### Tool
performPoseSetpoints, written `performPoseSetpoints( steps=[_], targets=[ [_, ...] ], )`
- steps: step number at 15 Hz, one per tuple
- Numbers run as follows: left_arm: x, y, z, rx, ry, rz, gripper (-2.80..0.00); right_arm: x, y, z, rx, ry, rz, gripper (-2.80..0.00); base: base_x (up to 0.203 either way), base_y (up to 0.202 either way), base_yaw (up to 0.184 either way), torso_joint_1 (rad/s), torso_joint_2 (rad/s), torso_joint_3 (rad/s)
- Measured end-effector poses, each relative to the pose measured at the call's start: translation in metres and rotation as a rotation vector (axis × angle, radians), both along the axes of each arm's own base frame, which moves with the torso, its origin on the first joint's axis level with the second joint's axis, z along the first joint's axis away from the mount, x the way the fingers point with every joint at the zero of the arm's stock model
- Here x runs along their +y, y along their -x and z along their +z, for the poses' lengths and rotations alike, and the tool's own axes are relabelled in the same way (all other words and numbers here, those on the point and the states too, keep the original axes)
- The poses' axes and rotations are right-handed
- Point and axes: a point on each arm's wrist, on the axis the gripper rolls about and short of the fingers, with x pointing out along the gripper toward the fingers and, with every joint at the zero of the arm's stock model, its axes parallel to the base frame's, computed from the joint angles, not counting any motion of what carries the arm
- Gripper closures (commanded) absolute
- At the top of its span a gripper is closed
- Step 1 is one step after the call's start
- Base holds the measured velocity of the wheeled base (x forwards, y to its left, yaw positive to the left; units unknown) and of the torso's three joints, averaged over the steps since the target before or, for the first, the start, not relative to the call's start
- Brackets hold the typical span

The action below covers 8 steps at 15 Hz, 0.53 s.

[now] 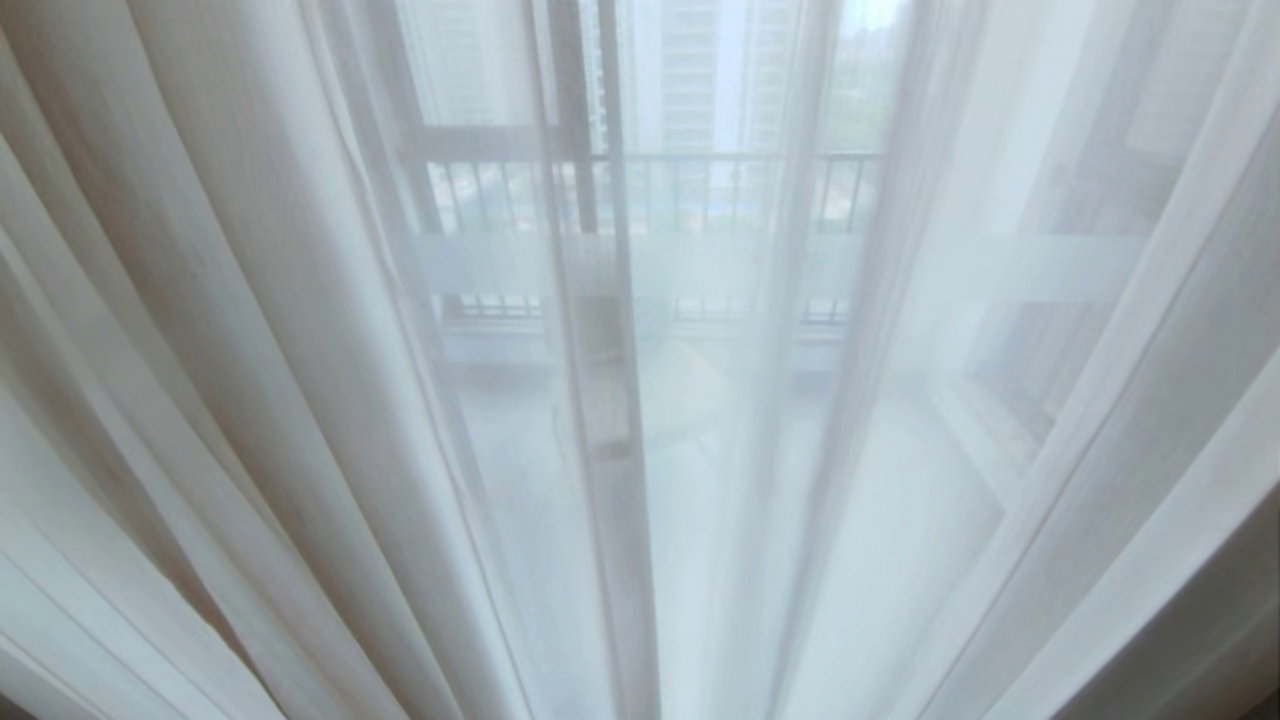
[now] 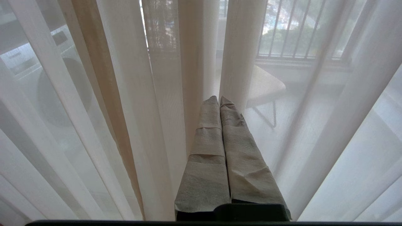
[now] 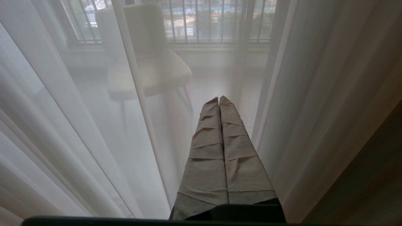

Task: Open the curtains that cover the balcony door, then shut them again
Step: Close the outer curtains on both sides

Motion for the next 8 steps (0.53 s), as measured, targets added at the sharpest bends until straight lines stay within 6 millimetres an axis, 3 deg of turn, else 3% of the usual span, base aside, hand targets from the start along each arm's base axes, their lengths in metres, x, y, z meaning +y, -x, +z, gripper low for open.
performPoseSetpoints(
  steps=[8],
  targets=[
    [0.0,0.0006,-0.0002,-0.007,0.003,-0.001,0.0,0.0,0.0,0.0,0.0,0.0,0.0,0.0,0.0,0.0,0.0,0.0,0.0,0.0]
  ],
)
